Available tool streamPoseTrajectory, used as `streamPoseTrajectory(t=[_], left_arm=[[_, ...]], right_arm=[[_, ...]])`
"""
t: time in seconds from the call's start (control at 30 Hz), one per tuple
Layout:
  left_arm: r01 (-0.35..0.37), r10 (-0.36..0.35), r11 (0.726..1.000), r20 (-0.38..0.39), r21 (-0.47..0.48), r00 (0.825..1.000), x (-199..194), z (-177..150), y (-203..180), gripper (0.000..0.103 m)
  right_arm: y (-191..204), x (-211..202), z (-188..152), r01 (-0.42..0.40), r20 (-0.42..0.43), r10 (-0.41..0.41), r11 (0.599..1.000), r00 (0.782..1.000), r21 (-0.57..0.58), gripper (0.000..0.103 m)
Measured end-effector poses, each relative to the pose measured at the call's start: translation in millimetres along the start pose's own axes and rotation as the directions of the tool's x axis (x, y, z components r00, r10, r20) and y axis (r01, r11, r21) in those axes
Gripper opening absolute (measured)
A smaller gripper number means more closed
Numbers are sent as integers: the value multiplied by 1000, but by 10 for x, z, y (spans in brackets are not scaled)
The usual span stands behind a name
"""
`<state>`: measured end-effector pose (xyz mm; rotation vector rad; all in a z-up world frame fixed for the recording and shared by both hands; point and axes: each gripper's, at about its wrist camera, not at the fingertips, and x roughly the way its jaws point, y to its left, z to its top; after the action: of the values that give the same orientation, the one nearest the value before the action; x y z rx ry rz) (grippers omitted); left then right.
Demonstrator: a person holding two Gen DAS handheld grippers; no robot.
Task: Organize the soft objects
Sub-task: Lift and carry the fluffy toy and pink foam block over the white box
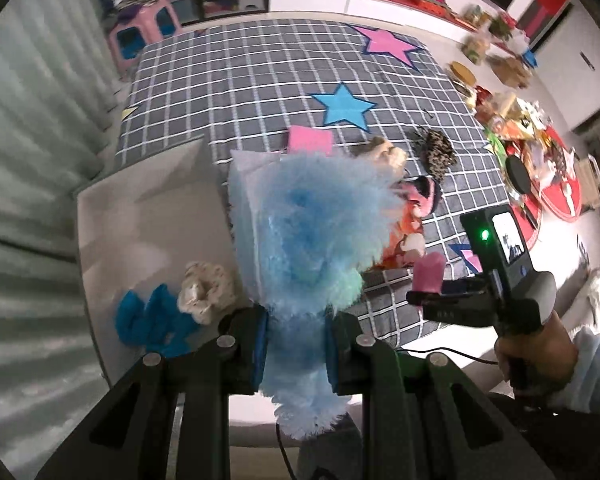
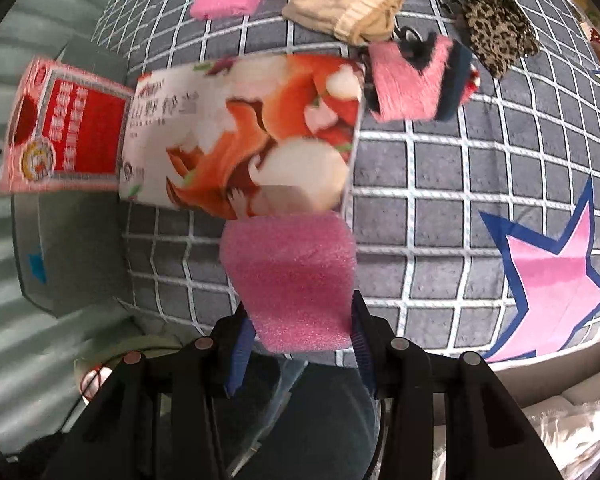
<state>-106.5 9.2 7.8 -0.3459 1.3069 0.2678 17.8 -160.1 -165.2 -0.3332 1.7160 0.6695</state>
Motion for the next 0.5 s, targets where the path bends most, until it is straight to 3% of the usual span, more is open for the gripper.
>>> streamPoseTrajectory(t=[0.3,0.5], left_arm=[[-29,30,996,18,-80,999,-139,-231,308,26],[-33,35,992,19,-124,999,-173,-358,479,26]], right_arm=[[23,-79,184,12,47,-13,999,999,39,46],[-318,-75,117,47,64,-57,989,996,141,45]])
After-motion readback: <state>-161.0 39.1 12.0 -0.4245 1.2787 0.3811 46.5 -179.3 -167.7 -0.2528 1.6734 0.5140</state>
